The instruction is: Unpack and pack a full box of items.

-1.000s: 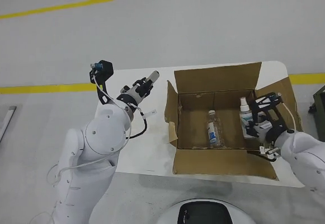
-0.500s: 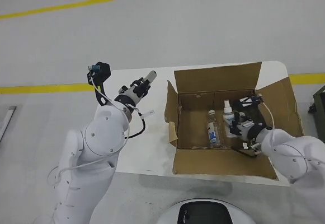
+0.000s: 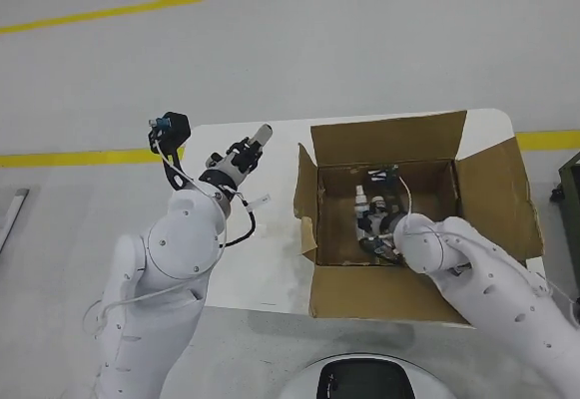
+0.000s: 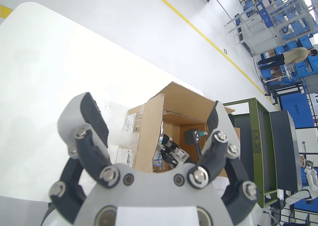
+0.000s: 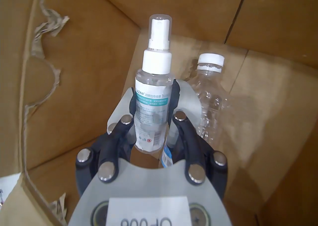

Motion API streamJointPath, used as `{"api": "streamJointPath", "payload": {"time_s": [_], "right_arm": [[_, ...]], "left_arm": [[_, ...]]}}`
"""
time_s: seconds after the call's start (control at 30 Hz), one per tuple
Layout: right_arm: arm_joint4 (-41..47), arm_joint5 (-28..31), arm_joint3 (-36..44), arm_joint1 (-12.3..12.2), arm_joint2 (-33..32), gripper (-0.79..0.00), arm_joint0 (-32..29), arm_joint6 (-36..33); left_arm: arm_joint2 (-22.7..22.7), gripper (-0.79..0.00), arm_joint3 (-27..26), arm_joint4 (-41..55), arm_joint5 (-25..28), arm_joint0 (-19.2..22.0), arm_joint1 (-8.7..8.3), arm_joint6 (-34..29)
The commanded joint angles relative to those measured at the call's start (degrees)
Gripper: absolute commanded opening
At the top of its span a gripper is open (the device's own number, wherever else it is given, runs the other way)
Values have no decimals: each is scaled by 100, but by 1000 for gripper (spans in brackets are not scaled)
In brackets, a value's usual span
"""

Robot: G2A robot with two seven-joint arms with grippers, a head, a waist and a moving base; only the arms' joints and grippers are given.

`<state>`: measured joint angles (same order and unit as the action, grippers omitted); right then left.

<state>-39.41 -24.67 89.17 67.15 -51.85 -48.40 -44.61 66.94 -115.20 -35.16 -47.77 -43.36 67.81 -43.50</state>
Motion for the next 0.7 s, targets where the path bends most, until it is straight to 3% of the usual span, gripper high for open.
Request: {"api": "streamJointPath", "payload": {"time_s": [0.0, 0.07, 0.1, 0.13, 0.27, 0.33, 0.53, 0.57, 0.67], "right_arm": [[42, -34, -228, 68, 132, -785, 148, 0], [144, -67, -389, 132, 221, -785, 256, -10], [166, -70, -469, 157, 257, -739, 301, -8], [175, -96, -545, 180, 287, -523, 337, -15], [236, -41, -706, 246, 347, -526, 427, -31], [256, 9, -751, 266, 346, -459, 444, -34], [209, 128, -598, 265, 244, -403, 368, -122], [181, 154, -578, 260, 221, -329, 357, -147], [153, 225, -436, 240, 114, -376, 297, -226]], "left_arm": [[0, 0, 0, 0, 0, 0, 0, 0], [0, 0, 0, 0, 0, 0, 0, 0], [0, 0, 0, 0, 0, 0, 0, 0], [0, 0, 0, 0, 0, 0, 0, 0], [0, 0, 0, 0, 0, 0, 0, 0], [0, 0, 0, 0, 0, 0, 0, 0], [0, 0, 0, 0, 0, 0, 0, 0], [0, 0, 0, 0, 0, 0, 0, 0], [0, 0, 0, 0, 0, 0, 0, 0]]}}
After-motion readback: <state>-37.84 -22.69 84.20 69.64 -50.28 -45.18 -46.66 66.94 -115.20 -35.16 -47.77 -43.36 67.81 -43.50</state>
